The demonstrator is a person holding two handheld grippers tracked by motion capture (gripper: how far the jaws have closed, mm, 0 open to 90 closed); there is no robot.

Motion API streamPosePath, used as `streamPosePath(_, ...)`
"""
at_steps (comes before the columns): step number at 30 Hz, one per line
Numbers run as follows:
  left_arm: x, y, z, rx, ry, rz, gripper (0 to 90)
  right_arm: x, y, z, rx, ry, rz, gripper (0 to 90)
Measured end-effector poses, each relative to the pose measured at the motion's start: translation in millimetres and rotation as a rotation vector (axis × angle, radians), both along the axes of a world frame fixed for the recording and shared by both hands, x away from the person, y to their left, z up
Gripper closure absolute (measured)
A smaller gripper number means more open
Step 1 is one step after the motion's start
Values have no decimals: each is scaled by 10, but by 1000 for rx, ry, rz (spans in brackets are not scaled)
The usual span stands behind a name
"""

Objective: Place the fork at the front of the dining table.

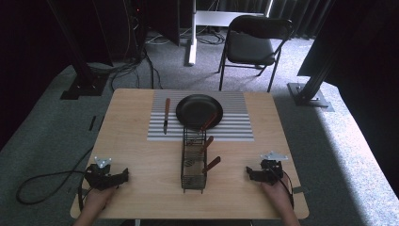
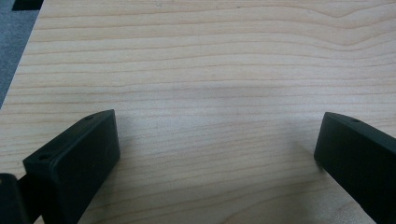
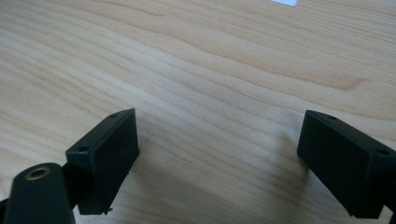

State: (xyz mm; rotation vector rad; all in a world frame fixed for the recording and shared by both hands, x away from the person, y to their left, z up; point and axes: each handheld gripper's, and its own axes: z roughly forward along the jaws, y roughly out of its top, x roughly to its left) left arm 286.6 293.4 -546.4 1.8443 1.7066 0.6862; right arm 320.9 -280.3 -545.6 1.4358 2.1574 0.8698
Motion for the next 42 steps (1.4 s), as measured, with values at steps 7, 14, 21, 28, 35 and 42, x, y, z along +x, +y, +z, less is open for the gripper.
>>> streamPosePath(7, 0, 0, 0, 0, 0, 0, 0, 4, 57, 35, 20, 32, -25, 131)
streamPosePath(14, 0, 0, 0, 0, 0, 0, 0, 31, 149, 111, 80, 55, 5, 133)
streamPosePath(21, 0, 0, 0, 0, 0, 0, 0, 100, 347, 328, 117, 22, 48, 153)
streamPosePath(28, 0, 0, 0, 0, 0, 0, 0, 227, 547, 512, 157, 0, 81, 153)
streamPosePath(35, 0, 0, 0, 0, 0, 0, 0, 360, 707, 726, 169, -36, 107, 153)
streamPosePath(42, 0, 0, 0, 0, 0, 0, 0, 505, 831, 1009, 225, -77, 123, 153)
